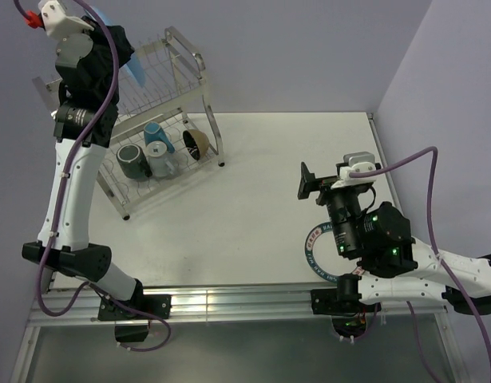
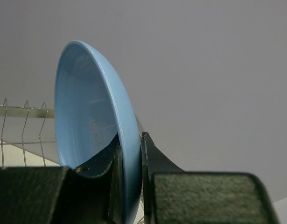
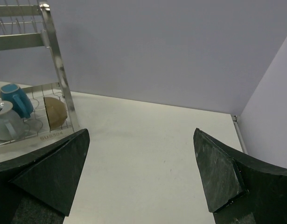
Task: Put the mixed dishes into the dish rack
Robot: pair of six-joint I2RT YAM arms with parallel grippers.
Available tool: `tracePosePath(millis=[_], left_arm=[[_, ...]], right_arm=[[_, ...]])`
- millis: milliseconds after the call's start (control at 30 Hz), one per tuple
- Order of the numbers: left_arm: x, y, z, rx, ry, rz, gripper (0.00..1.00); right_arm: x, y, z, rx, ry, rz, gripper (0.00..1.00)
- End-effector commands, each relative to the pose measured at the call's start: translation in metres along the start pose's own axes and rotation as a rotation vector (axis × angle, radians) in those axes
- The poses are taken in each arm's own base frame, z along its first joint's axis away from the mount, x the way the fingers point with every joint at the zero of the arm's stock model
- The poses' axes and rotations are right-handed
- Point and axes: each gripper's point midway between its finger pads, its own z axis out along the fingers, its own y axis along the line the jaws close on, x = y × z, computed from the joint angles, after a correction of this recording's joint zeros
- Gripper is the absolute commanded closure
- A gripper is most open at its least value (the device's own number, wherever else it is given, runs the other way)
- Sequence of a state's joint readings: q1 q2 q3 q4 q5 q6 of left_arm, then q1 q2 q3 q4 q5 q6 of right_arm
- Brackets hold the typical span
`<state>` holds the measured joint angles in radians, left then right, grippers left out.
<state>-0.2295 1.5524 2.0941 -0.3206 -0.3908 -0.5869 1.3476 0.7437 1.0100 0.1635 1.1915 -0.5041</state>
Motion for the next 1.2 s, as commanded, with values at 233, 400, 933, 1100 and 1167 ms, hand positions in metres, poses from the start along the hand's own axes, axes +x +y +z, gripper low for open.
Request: tracePosePath(millis=[233,400,933,1100,1167], left_arm=[[0.007,0.009,0.022,0.005,-0.029,-0.006,1.00],[0.023,0.019,0.037,0.019,0.013,-0.015,1.00],[0.073,0.042,0.056,-0.006,0.131,-0.042,1.00],[0.080,0.041,0.053,0.002,0.147,-0.089,1.00],[0.082,0.044,0.051,-0.009,0.159,-0.107,0.97]], right_arm=[[0.011,-0.024,-0.006,0.063,0.020,0.023,0.00],[0.015,-0.030,-0.007,0.082,0.024,0.022,0.00],[0.024,-0.034,-0.005,0.108,0.037,0.031,0.00],[0.025,-0.036,-0.006,0.111,0.036,0.027,0.00],[0.024,-0.037,-0.006,0.112,0.034,0.029,0.00]])
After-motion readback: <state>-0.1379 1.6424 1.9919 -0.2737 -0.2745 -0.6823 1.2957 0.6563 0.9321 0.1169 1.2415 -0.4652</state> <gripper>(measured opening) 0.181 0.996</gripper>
